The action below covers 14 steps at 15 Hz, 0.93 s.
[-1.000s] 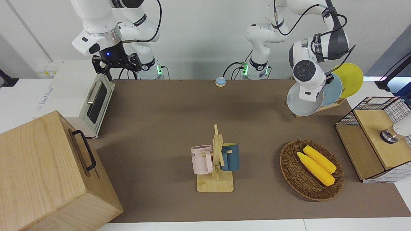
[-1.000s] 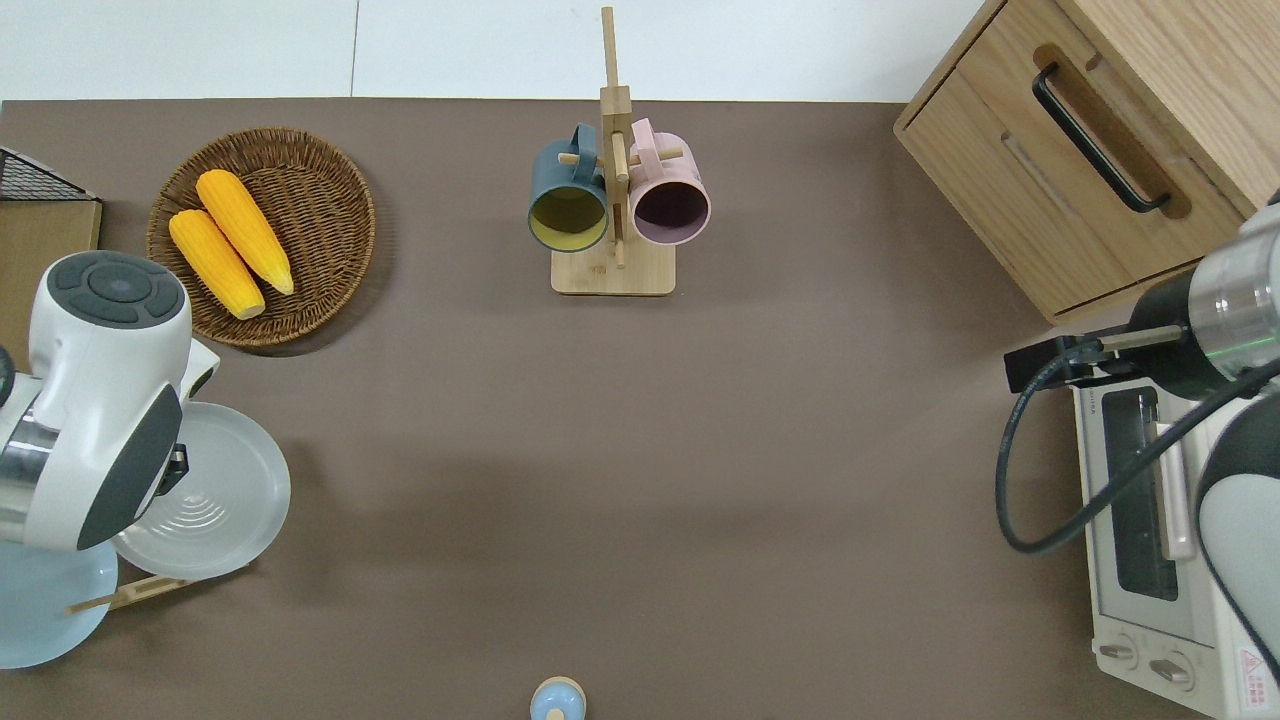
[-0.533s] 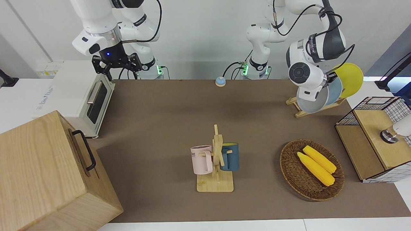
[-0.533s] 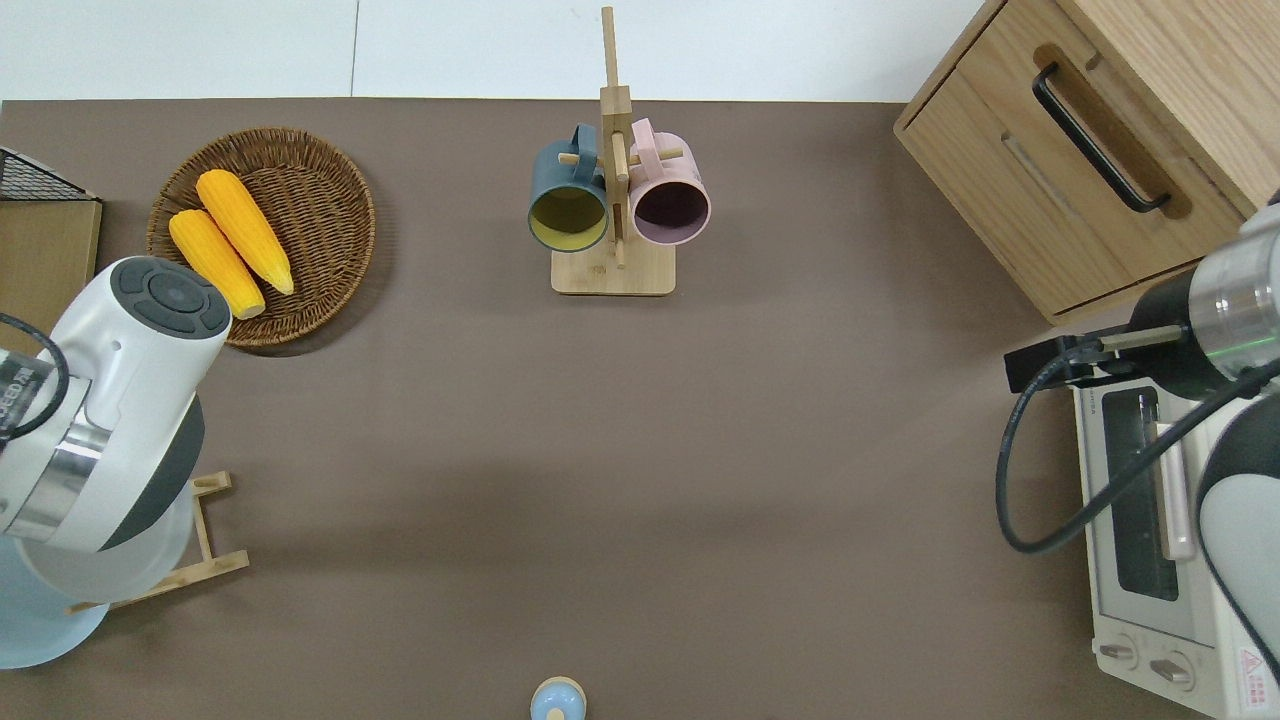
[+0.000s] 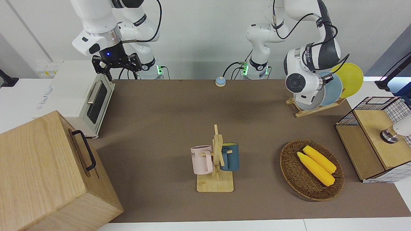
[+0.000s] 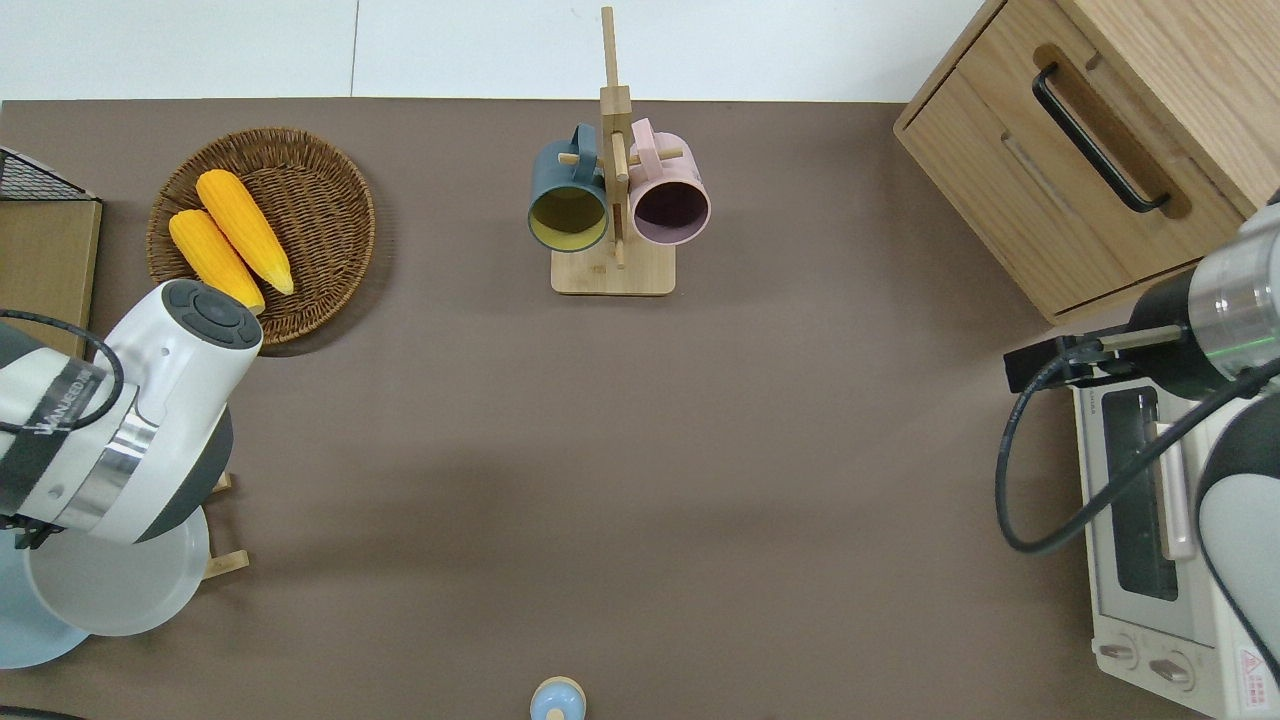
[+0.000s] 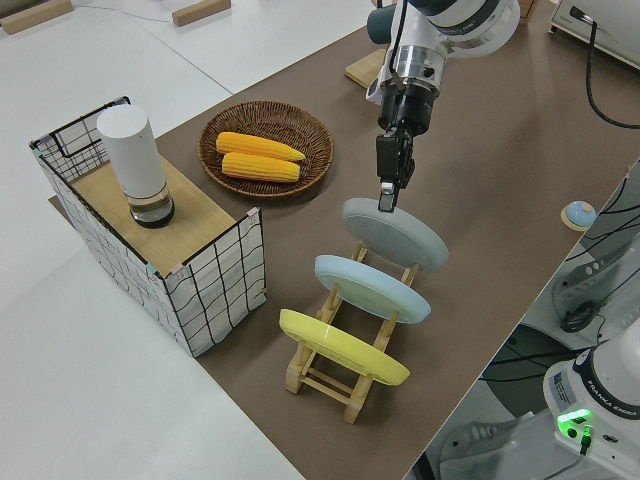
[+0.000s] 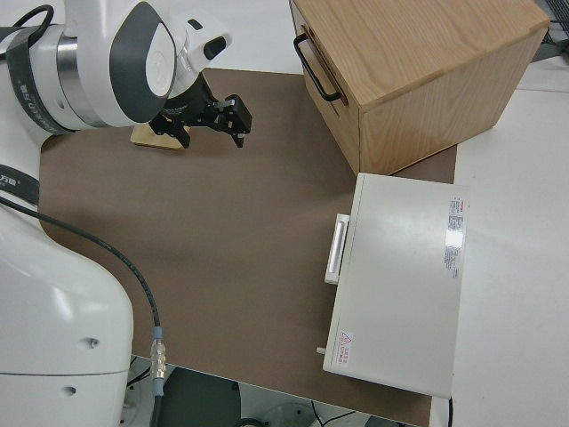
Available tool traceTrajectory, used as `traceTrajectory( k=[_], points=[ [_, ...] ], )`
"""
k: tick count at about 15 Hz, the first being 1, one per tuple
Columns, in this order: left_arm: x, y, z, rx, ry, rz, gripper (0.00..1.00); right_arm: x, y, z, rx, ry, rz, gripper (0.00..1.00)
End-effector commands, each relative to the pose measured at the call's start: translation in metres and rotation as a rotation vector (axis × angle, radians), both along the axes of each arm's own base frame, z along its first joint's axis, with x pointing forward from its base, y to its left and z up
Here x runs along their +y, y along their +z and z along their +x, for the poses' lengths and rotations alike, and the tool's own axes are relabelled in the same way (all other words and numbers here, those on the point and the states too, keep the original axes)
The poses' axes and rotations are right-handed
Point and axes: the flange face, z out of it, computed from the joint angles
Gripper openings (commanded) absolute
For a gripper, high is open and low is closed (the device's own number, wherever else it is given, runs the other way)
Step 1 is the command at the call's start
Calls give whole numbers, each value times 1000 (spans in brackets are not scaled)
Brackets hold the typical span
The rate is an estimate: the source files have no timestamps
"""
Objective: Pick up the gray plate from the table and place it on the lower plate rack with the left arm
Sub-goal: 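Lower the gray plate into the rack's lower slot with the left gripper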
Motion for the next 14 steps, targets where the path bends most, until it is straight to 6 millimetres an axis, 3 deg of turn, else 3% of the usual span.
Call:
traceTrajectory(
  k=[1,6,14],
  points=[
    [12,-13,-12,23,29,54,0,-1,4,-2,2,-14,-3,983],
    [13,-15,-16,24,61,83,0,-1,4,-2,4,-14,-2,983],
    [6,-51,-7,-40,91,116,0,-2,4,-2,2,-15,-3,983]
  ],
)
